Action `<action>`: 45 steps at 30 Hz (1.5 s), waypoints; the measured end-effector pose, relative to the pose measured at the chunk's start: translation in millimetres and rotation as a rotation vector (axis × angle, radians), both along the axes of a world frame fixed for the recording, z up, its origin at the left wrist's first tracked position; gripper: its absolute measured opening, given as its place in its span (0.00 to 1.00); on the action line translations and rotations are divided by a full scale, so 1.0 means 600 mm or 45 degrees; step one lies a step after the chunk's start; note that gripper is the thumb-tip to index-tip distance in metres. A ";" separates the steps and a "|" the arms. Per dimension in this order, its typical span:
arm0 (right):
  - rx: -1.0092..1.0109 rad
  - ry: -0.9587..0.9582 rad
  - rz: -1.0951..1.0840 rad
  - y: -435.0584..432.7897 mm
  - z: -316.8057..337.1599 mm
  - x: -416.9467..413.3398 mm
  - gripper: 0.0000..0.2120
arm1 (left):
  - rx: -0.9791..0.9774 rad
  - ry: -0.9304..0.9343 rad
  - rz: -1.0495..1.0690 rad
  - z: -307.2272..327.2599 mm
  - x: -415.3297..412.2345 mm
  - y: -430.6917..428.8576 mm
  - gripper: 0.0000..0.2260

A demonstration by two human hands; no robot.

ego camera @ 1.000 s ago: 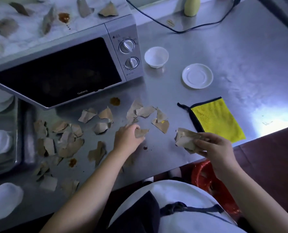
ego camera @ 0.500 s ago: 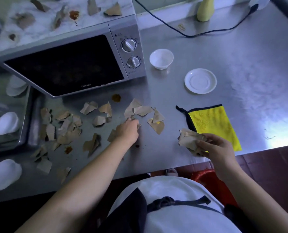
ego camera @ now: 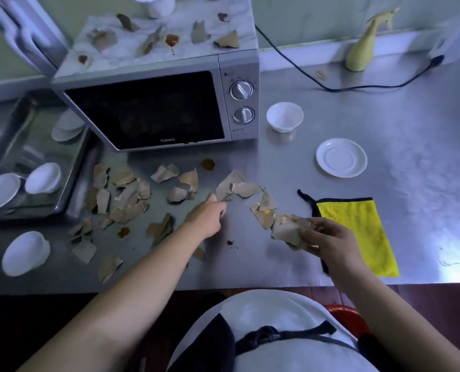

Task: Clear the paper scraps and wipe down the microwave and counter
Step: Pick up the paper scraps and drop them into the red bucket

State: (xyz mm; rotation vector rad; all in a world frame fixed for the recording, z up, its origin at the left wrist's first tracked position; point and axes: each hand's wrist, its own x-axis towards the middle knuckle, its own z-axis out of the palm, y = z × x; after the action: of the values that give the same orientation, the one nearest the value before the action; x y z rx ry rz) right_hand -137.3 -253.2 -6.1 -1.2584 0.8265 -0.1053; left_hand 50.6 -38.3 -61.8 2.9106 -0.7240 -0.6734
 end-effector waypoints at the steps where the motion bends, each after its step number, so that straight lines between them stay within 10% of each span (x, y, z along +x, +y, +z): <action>1: 0.001 -0.007 0.000 0.002 0.003 0.000 0.04 | -0.023 0.008 0.023 0.003 0.001 0.004 0.12; 11: 0.002 -0.065 -0.003 0.050 0.013 0.026 0.05 | -0.404 -0.031 0.378 0.057 0.003 0.084 0.08; 20: -0.024 -0.033 0.151 0.157 0.027 0.075 0.07 | -1.377 0.699 0.706 0.177 -0.060 0.175 0.12; 33: 0.094 -0.154 0.537 0.290 0.100 0.121 0.14 | -1.370 0.712 0.501 0.159 -0.026 0.252 0.11; 45: -0.158 0.070 -0.031 0.365 0.077 0.096 0.10 | -1.286 0.732 0.516 0.070 0.003 0.340 0.03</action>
State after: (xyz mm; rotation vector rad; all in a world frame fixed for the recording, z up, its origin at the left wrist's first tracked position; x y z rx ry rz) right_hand -79.4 -34.3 40.1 -1.3732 0.8940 -0.1439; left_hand 52.5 165.6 -19.6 1.7344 -0.2497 -0.7383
